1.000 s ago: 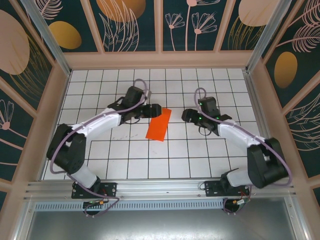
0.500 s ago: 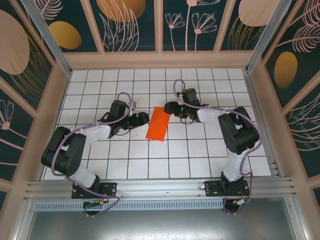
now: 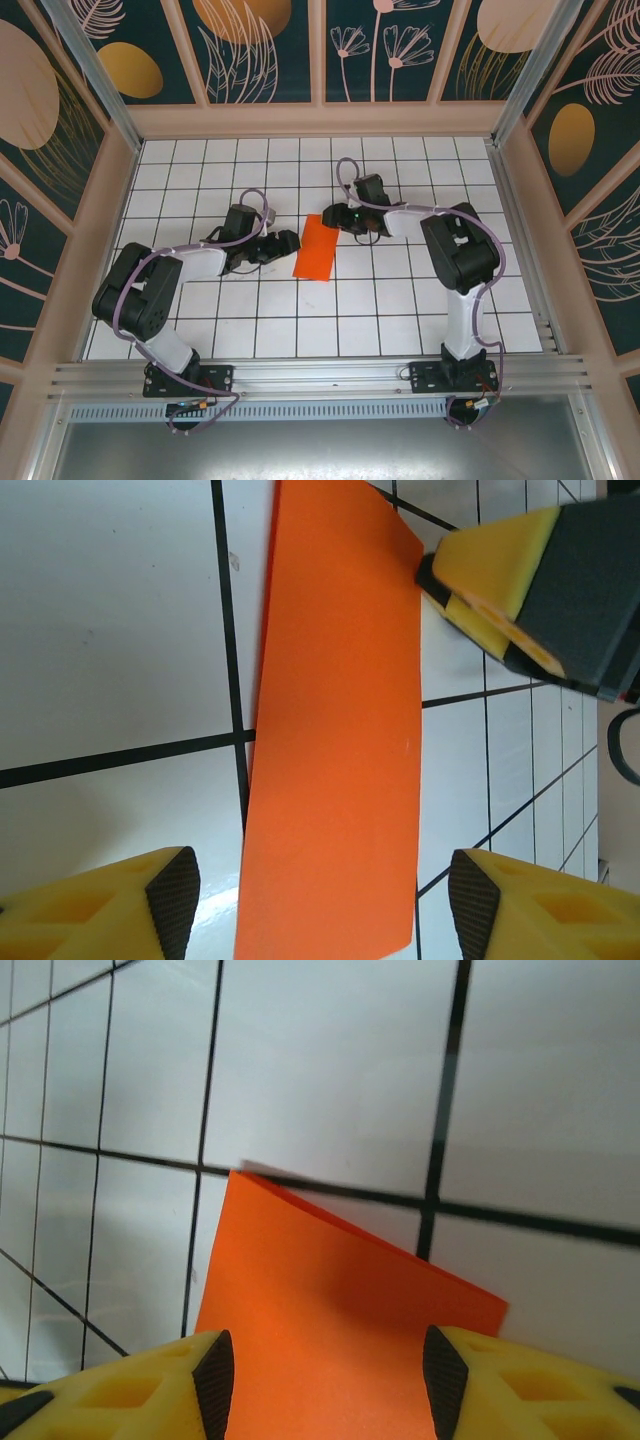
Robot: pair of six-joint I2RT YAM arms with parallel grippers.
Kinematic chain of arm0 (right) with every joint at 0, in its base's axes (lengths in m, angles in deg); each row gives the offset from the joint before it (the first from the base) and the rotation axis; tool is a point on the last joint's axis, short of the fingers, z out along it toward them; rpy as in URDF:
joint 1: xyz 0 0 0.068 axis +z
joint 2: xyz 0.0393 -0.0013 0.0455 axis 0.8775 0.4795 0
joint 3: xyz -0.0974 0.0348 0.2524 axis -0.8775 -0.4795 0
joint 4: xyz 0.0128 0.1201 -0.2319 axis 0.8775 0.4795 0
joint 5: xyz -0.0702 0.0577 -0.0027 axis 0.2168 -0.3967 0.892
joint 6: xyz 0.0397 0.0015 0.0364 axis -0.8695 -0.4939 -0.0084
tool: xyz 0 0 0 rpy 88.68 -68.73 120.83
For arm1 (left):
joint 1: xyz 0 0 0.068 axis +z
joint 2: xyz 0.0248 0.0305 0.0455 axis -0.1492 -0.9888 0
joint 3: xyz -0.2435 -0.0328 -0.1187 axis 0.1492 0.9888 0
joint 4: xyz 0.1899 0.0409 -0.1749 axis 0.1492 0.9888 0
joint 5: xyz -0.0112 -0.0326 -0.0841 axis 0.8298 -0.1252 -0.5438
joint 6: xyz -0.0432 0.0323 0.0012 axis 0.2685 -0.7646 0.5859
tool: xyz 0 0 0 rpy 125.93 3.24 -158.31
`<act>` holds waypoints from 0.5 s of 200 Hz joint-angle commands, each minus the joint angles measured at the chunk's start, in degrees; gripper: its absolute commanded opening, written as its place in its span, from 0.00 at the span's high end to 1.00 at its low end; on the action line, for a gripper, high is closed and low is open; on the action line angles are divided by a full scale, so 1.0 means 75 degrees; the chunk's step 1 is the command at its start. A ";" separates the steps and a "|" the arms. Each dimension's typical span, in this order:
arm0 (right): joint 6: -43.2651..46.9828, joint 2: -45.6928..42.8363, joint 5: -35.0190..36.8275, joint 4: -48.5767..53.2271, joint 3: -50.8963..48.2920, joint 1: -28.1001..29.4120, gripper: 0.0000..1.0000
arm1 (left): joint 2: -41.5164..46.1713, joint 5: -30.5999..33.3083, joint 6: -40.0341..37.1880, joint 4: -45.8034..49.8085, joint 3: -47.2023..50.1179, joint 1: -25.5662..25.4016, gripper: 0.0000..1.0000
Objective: Fold a paper plane with a square sheet of paper (fold left side to right side)
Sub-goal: Rotate the paper at the center of the table.
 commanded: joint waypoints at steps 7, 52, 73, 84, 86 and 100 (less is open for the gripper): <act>0.0687 0.0455 0.0007 0.0572 0.0590 0.0033 0.46 | -0.0110 -0.0162 -0.0088 -0.0064 -0.0086 -0.0009 0.31; 0.0952 0.0731 -0.0108 0.0878 0.0849 0.0033 0.48 | -0.0329 -0.0601 0.0019 -0.0277 -0.0133 -0.0026 0.37; 0.0975 0.0734 -0.0150 0.0855 0.0788 0.0044 0.50 | -0.0576 -0.0769 0.0066 -0.0380 -0.0210 -0.0107 0.40; 0.1014 0.0732 -0.0110 0.0892 0.0790 0.0046 0.52 | -0.0704 -0.0838 0.0067 -0.0398 -0.0269 -0.0164 0.42; 0.1016 0.0735 -0.0095 0.0906 0.0790 0.0045 0.52 | -0.0717 -0.0844 0.0060 -0.0398 -0.0281 -0.0177 0.42; 0.1040 0.0728 -0.0070 0.0946 0.0770 0.0044 0.52 | -0.0833 -0.0830 0.0069 -0.0402 -0.0349 -0.0247 0.43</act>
